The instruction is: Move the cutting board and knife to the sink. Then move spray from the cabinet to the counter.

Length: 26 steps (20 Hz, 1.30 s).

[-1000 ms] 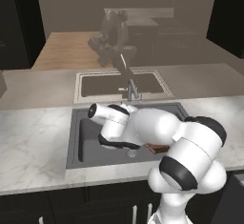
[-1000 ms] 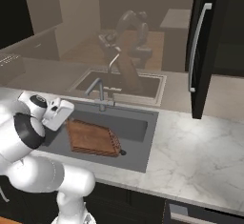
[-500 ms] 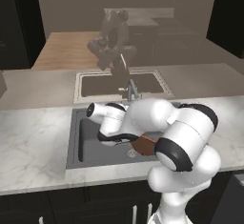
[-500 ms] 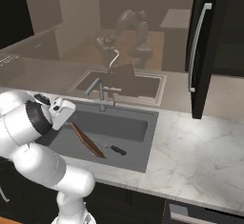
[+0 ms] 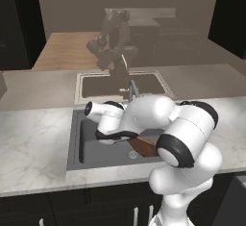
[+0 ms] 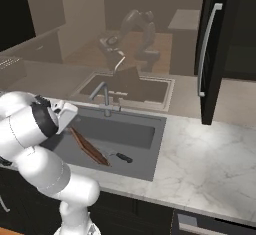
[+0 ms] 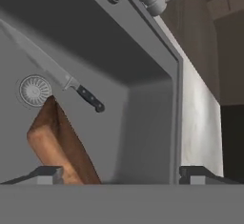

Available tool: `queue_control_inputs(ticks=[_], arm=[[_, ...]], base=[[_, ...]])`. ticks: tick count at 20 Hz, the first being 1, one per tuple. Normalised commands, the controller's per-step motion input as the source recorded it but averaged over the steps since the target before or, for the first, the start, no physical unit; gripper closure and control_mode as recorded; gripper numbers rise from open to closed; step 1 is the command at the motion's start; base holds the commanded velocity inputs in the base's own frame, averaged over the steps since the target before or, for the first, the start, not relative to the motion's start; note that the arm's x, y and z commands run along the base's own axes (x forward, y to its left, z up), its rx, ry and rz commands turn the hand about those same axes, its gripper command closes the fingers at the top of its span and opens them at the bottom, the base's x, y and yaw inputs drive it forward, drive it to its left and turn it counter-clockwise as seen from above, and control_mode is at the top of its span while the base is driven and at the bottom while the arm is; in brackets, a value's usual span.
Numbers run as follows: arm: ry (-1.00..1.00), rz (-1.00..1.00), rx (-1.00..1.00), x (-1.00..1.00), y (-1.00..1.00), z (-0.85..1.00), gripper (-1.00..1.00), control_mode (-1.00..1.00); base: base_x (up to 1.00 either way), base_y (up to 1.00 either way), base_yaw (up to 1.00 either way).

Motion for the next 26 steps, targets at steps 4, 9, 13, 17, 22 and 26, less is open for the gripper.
queue_control_inputs(ticks=[4, 9, 13, 17, 22, 26], arm=[[0.0, 0.0, 0.01, -0.03, 0.0, 0.08, -1.0, -1.0], [0.0, 0.0, 0.02, -0.25, 0.05, 0.42, -1.0, -1.0], [0.0, 0.0, 0.01, -0.34, 0.34, 0.66, -1.0, -1.0], [0.0, 0.0, 0.02, -0.32, 0.22, 0.8, -1.0, -1.0], [0.0, -0.05, 0.03, -0.41, -0.09, 0.77, -1.0, -1.0], [0.06, -0.06, 0.04, -0.49, -0.32, 0.61, -1.0, -1.0]], base=[[0.0, 0.0, 0.0], [0.0, 0.0, 0.0], [0.0, 0.0, 0.0], [0.0, 0.0, 0.0], [0.0, 0.0, 0.0], [0.0, 0.0, 0.0]])
